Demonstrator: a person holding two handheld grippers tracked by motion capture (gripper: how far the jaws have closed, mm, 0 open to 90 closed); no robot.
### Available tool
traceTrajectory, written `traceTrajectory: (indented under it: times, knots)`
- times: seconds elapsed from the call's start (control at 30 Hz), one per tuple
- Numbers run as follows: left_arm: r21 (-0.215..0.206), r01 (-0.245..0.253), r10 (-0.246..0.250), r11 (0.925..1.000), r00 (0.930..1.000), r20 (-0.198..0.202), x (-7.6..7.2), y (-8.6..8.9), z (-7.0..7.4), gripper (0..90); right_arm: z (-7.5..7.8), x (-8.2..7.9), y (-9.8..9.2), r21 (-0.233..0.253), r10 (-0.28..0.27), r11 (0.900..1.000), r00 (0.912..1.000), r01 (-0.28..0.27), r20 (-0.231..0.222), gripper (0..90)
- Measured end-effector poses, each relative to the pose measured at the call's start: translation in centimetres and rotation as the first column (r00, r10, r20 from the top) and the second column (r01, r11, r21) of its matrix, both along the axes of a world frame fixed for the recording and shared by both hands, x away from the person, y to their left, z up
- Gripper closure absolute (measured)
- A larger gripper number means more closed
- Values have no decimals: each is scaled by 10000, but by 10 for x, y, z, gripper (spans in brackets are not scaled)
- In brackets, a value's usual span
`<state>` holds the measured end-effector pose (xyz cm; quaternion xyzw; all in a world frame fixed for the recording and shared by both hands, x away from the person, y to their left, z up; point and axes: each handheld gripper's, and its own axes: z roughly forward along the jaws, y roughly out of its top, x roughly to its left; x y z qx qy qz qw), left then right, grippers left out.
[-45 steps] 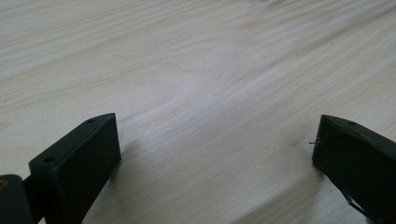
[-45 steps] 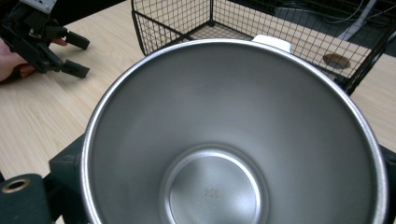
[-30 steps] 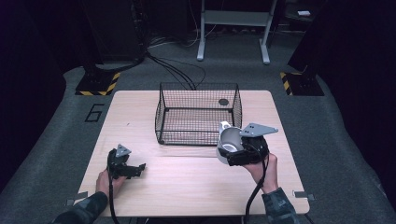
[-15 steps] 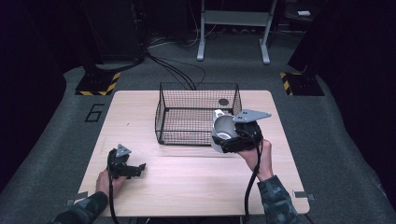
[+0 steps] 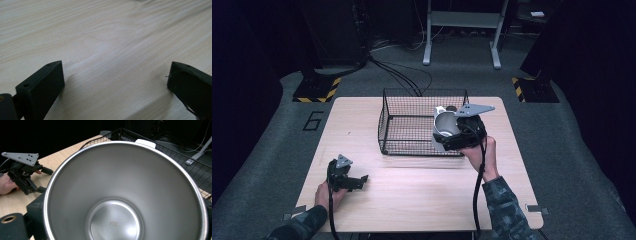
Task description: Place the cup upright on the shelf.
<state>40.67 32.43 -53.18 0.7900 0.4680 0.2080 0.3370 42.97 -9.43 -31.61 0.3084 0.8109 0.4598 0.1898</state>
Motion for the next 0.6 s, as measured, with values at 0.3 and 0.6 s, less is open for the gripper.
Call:
traceTrajectory:
  times: [0.3, 0.6]
  knots:
    - [-23, 13, -13, 10000, 10000, -47, 0, 0, 0, 9, 6, 19, 6, 64, -74, 10000, 9999, 74, -84, 66]
    - [18, 13, -13, 10000, 10000, -57, 0, 0, 0, 9, 7, 46, 18, -129, -108, 9999, 9996, 105, -249, 67]
